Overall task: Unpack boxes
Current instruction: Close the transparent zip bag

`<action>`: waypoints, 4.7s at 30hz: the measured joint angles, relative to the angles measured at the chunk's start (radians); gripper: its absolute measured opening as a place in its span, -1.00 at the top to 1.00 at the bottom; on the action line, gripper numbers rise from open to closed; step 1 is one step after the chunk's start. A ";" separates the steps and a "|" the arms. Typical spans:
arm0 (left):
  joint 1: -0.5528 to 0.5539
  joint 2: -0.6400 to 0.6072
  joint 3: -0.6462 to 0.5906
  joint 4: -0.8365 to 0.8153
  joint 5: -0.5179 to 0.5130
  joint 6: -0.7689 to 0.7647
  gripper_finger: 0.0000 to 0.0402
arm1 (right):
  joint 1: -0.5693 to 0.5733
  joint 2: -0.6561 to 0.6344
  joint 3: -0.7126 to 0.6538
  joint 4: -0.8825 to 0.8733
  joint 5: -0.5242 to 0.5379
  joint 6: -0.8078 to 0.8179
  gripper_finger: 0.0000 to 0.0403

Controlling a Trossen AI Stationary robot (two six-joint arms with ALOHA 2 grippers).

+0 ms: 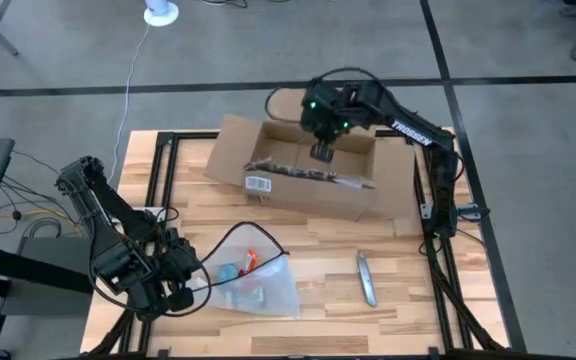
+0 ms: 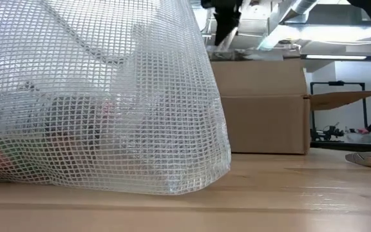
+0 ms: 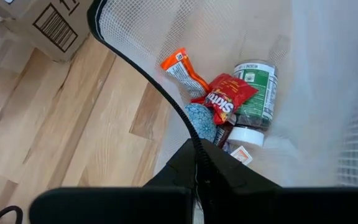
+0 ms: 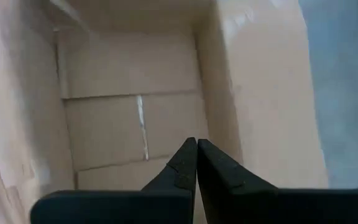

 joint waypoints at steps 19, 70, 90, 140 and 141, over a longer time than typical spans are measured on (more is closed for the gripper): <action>0.000 0.000 0.000 0.015 0.002 0.019 1.00 | 0.053 0.006 -0.146 -0.084 -0.361 0.175 0.06; 0.000 0.000 0.000 0.071 -0.053 0.185 1.00 | 0.661 0.188 -0.148 0.352 -0.121 0.562 0.26; 0.161 0.000 0.124 0.081 -0.148 0.482 1.00 | 0.786 0.060 -0.148 0.227 -0.052 0.310 1.00; 0.831 0.198 0.174 0.836 0.945 1.426 0.54 | 0.897 0.048 -0.148 0.333 0.096 0.541 1.00; 0.829 0.213 0.174 0.847 0.954 1.430 0.54 | 0.901 0.048 -0.148 0.334 0.096 0.541 1.00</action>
